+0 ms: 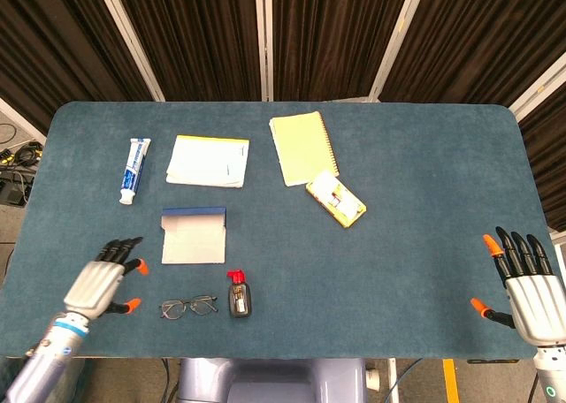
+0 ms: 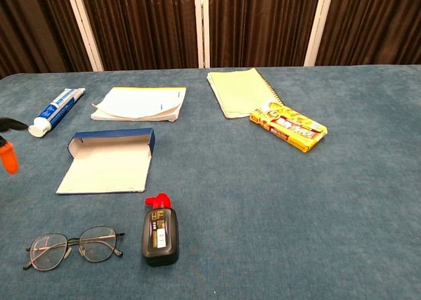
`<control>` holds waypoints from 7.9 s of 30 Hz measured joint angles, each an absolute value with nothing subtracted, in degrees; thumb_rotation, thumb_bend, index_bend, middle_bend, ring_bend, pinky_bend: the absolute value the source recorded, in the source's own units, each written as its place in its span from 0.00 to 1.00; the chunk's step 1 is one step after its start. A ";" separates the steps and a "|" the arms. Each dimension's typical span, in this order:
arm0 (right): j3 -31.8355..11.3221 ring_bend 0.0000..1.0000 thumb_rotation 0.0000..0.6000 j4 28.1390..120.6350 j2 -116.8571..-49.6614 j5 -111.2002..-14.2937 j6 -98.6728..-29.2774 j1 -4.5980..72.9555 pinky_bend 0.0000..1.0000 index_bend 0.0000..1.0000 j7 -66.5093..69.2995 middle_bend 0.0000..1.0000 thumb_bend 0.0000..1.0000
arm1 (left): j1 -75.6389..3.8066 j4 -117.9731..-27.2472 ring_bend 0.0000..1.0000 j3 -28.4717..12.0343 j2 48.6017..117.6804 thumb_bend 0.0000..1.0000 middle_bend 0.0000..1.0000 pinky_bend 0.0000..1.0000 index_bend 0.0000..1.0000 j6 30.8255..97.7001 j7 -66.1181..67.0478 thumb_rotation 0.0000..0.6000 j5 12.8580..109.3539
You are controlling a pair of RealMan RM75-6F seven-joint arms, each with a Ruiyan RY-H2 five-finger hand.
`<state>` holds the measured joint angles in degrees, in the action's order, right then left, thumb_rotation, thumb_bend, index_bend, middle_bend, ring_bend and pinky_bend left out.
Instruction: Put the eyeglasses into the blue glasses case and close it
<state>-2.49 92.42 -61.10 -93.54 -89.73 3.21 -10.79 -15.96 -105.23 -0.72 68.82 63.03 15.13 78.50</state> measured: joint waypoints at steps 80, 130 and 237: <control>-2.02 0.00 1.00 91.49 -61.23 -92.50 -87.79 3.94 0.00 0.00 -9.45 0.00 0.00 | -25.20 -102.30 0.00 1.39 88.25 0.52 0.00 0.00 0.62 64.34 33.47 1.00 58.05; -3.27 0.00 1.00 90.39 -63.26 -87.75 -84.33 5.32 0.00 0.00 -13.73 0.00 0.00 | -41.50 -74.66 0.00 -11.52 92.87 0.52 0.00 0.00 0.56 51.63 24.76 1.00 51.99; -3.54 0.00 1.00 91.07 -61.62 -86.36 -84.74 5.08 0.00 0.00 -10.41 0.00 0.00 | -34.42 -82.25 0.00 -1.10 86.00 0.30 0.00 0.00 0.00 59.95 14.82 1.00 72.25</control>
<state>-3.54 91.07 -61.62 -86.36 -84.74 5.08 -10.41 -34.42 -82.25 -1.10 86.00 59.95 14.82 72.25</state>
